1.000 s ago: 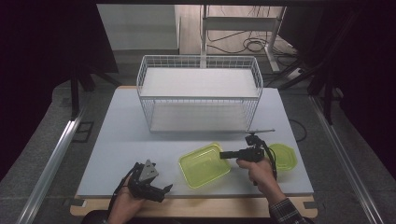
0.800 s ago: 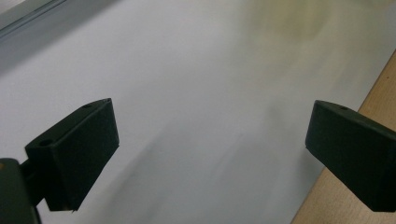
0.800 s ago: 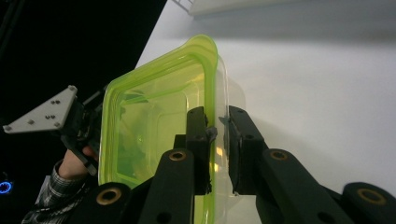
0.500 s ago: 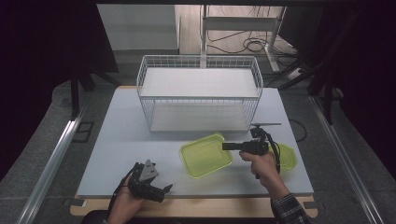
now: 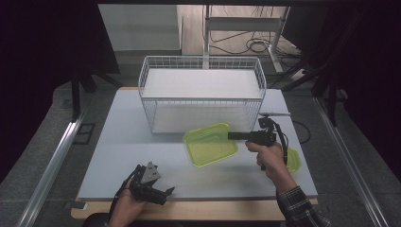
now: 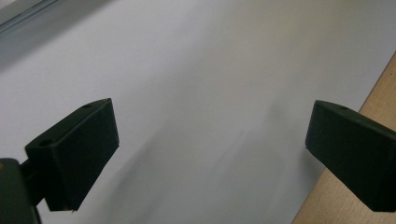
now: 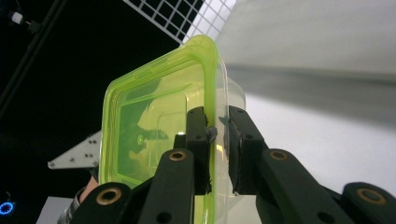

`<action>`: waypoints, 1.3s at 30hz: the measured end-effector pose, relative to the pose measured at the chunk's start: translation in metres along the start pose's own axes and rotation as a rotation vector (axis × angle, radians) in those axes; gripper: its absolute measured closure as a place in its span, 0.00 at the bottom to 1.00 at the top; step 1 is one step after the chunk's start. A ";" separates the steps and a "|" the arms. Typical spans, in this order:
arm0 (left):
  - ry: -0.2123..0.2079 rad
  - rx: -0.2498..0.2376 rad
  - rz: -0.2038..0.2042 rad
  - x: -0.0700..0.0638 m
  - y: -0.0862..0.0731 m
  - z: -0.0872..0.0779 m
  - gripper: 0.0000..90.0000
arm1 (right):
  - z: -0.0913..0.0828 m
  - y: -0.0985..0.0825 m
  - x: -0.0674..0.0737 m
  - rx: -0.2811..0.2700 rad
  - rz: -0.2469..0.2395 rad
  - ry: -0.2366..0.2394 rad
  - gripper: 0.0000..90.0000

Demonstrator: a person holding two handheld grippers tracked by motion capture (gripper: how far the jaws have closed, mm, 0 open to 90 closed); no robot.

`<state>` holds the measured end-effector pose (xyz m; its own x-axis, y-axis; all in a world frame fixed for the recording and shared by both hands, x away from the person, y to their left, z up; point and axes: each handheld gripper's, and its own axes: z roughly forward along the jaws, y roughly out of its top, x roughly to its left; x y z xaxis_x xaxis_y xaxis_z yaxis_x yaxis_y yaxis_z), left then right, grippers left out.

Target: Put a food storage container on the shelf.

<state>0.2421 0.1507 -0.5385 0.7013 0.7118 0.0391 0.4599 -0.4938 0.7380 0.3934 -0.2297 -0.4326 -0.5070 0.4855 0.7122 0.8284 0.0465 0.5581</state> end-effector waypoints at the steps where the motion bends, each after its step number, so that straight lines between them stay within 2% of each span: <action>1: 0.000 0.000 -0.001 0.000 0.000 0.000 0.03 | -0.001 0.002 0.001 -0.005 -0.002 0.002 0.89; 12: 0.001 0.007 -0.001 0.000 0.000 0.001 0.03 | -0.013 0.022 0.013 -0.041 -0.005 0.003 0.89; 29: 0.003 0.009 -0.007 0.001 -0.001 0.001 0.03 | -0.021 0.046 0.027 -0.080 0.006 0.020 0.89; 39: -0.005 0.000 -0.020 0.003 -0.001 -0.001 0.03 | -0.024 0.071 0.045 -0.124 -0.028 -0.005 0.89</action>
<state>0.2433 0.1534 -0.5386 0.6947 0.7190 0.0207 0.4741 -0.4794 0.7386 0.4238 -0.2261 -0.3507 -0.5284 0.4895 0.6937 0.7780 -0.0479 0.6264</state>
